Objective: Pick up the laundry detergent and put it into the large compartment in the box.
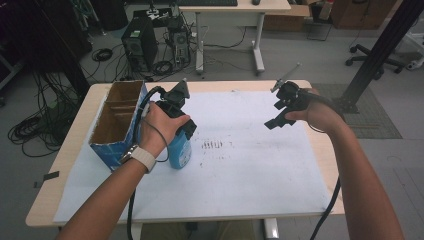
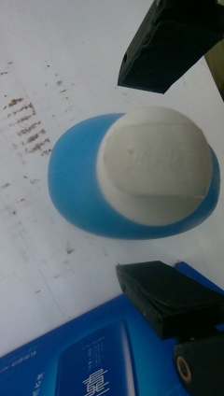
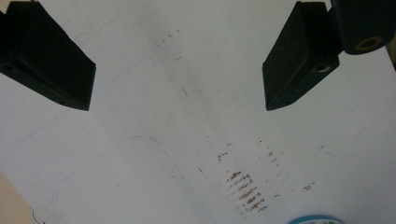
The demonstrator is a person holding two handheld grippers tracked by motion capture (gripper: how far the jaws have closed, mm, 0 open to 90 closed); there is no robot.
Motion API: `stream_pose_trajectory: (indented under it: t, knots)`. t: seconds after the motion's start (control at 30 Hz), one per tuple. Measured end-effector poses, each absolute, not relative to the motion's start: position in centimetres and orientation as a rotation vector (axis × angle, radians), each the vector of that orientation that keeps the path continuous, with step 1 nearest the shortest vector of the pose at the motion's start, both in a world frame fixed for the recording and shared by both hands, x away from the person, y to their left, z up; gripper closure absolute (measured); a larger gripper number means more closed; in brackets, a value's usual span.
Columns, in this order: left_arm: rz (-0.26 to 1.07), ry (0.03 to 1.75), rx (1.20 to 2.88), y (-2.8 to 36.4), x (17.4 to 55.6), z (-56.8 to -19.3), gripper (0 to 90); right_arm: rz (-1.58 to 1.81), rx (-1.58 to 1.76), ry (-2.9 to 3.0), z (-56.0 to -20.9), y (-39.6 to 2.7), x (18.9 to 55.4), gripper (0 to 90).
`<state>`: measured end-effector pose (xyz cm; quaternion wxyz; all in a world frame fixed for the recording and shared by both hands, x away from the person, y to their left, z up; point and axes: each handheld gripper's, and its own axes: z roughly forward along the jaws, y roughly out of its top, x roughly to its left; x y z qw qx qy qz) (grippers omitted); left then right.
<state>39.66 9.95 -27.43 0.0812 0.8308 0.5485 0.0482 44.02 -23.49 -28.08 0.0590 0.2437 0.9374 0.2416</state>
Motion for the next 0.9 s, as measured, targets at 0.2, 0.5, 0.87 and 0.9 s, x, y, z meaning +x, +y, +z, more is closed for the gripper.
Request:
stream_pose_trajectory:
  t: [0.2, 0.5, 0.87, 0.9]
  knots:
    - [0.143, 1.637, 2.486, 10.0, 39.9, -27.7, 9.9, 0.733, 0.737, 2.844, -28.2, -23.4, 44.0, 9.7]
    - [0.128, 1.645, 2.480, 10.1, 40.2, -28.5, 10.5, 0.744, 0.741, 2.839, -28.1, -23.6, 44.0, 9.7]
    - [0.127, 1.649, 2.466, 10.1, 40.5, -28.9, 14.7, 0.760, 0.746, 2.831, -28.0, -24.0, 43.9, 9.7]
    - [0.132, 1.648, 2.465, 10.2, 40.5, -28.9, 15.5, 0.760, 0.749, 2.830, -28.0, -24.0, 43.9, 9.7]
